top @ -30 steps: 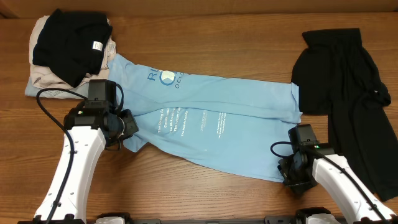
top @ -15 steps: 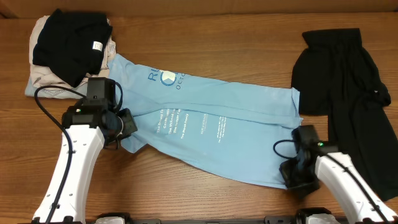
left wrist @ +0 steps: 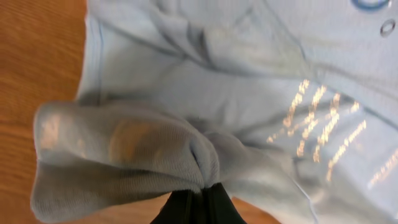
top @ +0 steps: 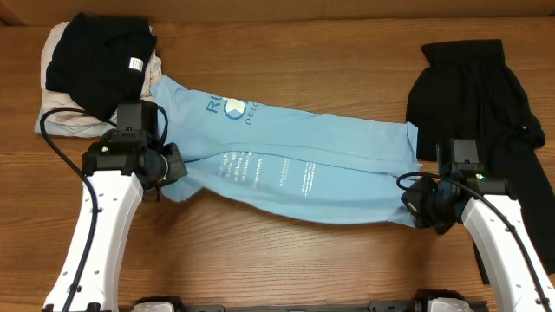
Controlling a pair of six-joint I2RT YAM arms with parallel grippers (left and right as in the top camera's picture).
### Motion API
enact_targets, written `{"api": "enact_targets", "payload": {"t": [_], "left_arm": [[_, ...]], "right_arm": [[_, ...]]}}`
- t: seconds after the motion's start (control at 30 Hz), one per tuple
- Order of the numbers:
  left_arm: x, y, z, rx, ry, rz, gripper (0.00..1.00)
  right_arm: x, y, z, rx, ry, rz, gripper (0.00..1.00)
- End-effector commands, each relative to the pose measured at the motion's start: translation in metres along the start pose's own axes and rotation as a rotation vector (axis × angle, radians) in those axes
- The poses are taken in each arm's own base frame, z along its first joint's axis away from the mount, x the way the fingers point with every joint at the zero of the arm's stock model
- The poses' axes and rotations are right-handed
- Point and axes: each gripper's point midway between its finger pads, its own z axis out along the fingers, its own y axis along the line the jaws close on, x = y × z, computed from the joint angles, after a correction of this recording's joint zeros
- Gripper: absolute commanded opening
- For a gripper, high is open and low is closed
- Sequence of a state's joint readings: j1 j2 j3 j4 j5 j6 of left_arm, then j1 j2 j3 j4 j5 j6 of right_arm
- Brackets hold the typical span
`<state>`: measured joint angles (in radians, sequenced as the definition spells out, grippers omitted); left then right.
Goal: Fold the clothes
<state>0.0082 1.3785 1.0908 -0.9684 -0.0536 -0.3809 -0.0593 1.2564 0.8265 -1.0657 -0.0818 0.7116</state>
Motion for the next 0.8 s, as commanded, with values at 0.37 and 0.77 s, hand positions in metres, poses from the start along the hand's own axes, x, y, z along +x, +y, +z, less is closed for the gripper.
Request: {"api": "enact_targets", "payload": {"t": [0.37, 0.77], "left_arm": [[-0.092, -0.033, 0.056, 0.052, -0.253, 0.005, 0.04], [-0.127, -0.064, 0.095, 0.17, -0.348, 0.012, 0.89]], "right_arm": [[-0.068, 0.057, 0.017, -0.149, -0.201, -0.125, 0.04], [-0.099, 0.084, 0.039, -0.213, -0.276, -0.141, 0.45]]}}
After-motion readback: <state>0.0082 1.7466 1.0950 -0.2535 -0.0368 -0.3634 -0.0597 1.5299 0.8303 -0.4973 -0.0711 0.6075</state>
